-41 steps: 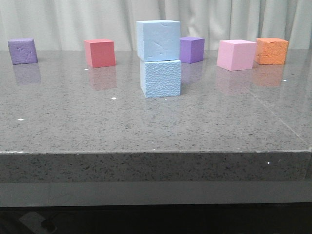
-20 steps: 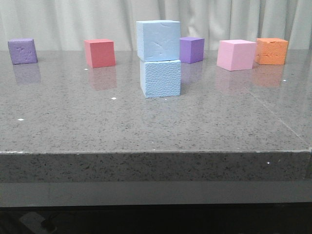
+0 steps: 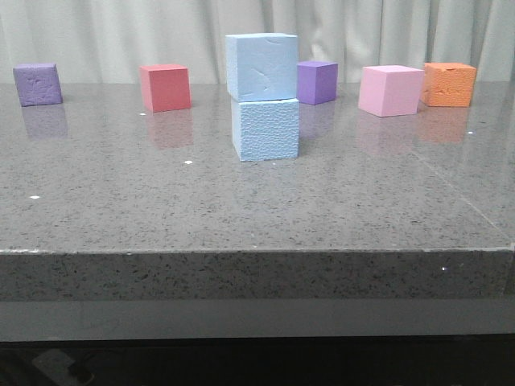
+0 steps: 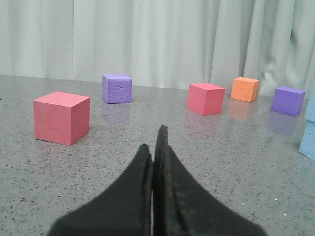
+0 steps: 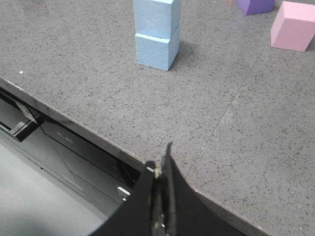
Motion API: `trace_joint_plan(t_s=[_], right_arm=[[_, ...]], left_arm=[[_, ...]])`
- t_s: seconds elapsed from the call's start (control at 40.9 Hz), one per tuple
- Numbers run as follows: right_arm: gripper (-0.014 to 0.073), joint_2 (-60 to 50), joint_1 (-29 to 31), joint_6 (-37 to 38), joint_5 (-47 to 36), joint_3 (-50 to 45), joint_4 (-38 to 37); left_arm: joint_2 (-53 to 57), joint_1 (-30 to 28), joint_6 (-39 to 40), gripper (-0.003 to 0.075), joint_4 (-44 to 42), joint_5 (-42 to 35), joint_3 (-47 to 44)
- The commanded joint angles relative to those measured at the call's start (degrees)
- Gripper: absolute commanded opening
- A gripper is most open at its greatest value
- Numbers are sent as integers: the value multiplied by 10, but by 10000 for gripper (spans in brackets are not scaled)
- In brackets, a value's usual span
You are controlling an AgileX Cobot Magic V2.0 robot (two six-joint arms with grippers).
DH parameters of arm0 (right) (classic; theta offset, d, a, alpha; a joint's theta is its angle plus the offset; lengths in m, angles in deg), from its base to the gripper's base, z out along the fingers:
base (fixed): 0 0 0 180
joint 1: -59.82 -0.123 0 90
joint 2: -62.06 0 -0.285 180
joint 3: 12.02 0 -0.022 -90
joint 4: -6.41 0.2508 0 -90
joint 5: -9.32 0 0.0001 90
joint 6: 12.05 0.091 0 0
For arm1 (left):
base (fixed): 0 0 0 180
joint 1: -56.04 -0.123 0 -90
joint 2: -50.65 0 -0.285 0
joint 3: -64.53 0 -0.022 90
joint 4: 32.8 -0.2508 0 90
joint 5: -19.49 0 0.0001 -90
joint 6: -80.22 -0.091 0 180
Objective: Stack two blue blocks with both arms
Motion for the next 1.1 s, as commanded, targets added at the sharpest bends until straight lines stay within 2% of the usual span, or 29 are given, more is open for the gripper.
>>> trace_joint_plan(t_s=[0.0,0.636,0.783,1.076], right_arm=[[-119,5,0,-5,-40,13,2],[-119,-13,1,-5,-46,2,2],[-119,-49,63,-5,-76,-50,1],[-119,-155,225,-5,-330,-251,1]], left_arm=[[10,1,6,-20,-1,-47,0],[10,1,6,-20,-1,-47,0],[10,1,6,-20,-1,-47,0],[10,1,6,-20,-1,-47,0]])
